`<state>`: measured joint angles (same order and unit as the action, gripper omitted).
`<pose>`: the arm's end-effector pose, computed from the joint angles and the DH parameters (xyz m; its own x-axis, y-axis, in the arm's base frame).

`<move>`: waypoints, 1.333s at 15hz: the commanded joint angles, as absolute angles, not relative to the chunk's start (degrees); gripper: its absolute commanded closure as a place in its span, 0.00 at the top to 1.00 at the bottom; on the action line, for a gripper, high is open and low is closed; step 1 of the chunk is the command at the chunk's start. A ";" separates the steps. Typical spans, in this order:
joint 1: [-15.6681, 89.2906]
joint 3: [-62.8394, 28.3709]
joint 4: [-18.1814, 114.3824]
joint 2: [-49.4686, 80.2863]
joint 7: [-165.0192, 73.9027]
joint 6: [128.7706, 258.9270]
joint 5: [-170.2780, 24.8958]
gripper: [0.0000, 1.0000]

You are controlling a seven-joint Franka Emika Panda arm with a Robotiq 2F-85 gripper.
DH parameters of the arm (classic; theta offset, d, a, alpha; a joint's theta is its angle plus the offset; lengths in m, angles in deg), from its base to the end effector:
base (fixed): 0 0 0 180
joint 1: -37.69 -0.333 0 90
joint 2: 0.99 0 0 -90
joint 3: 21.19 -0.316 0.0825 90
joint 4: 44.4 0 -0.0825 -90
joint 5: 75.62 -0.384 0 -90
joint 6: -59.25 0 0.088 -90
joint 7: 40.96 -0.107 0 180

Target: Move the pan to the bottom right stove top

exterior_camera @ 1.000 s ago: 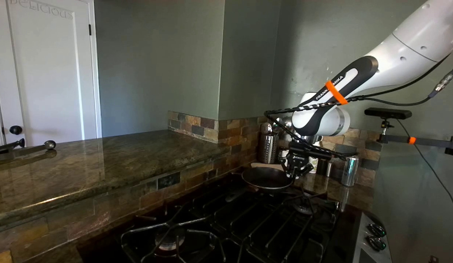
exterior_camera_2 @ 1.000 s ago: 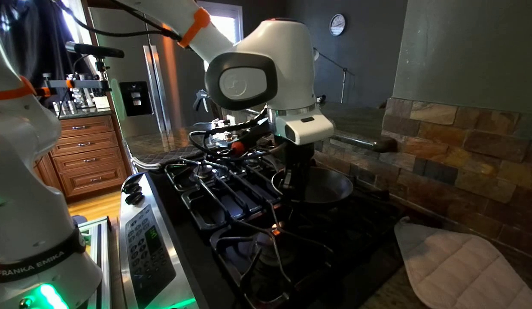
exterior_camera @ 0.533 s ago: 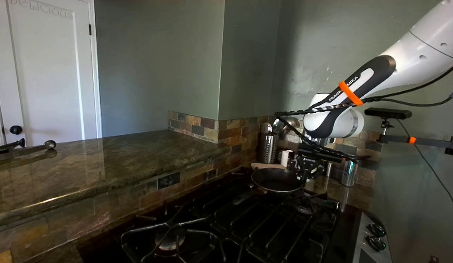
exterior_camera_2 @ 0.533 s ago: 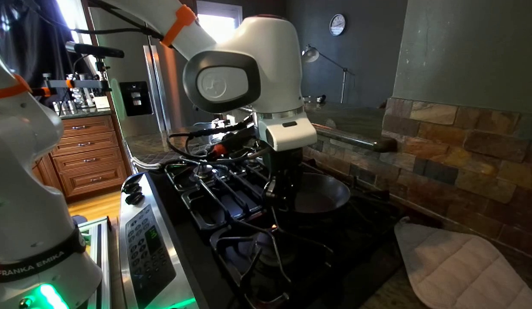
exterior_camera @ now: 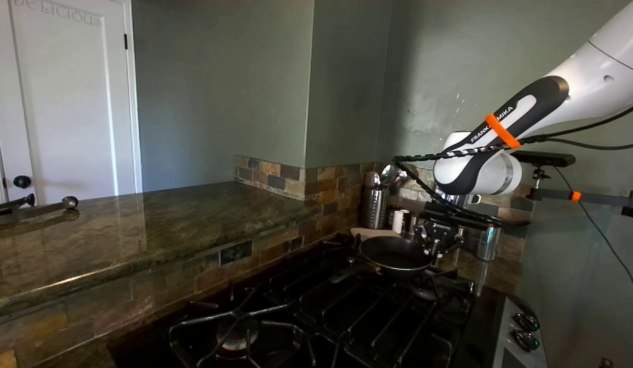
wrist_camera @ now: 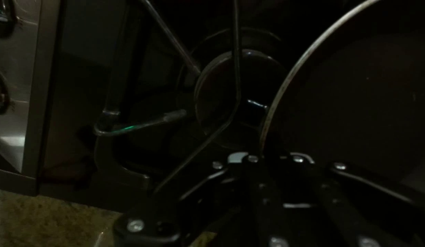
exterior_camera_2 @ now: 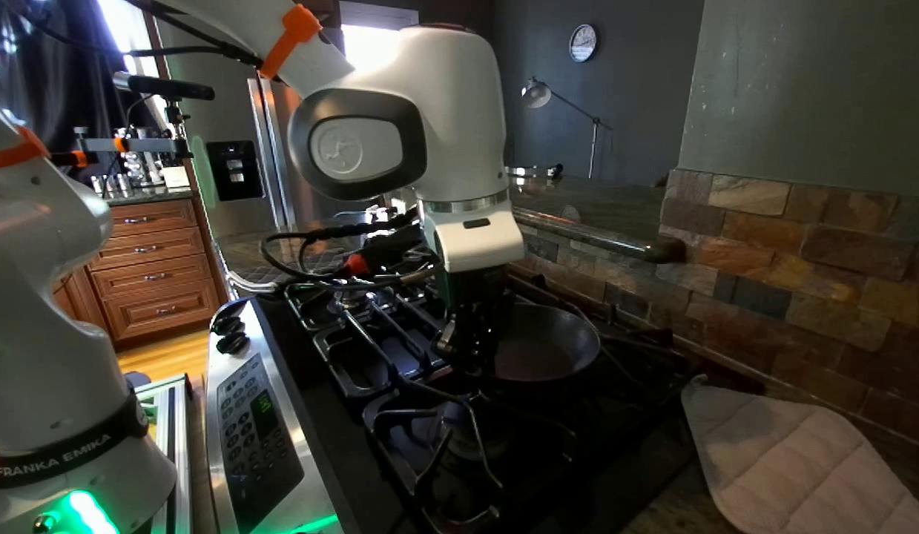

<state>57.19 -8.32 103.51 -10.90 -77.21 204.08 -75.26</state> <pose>0.3769 -0.2370 0.3307 0.3659 -0.9278 0.0724 -0.9235 -0.3716 -0.0954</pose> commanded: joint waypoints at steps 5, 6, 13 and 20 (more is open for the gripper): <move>61.22 -7.42 107.49 -11.55 -81.53 202.25 -73.96 0.03; 61.72 -7.54 107.55 -11.40 -82.23 202.23 -73.38 0.03; 62.41 -7.15 108.86 -13.47 -80.25 199.98 -74.54 0.03; 62.73 -6.46 111.25 -15.60 -80.10 198.71 -77.31 0.03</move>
<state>62.08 -7.15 107.96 -15.25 -80.07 201.39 -76.80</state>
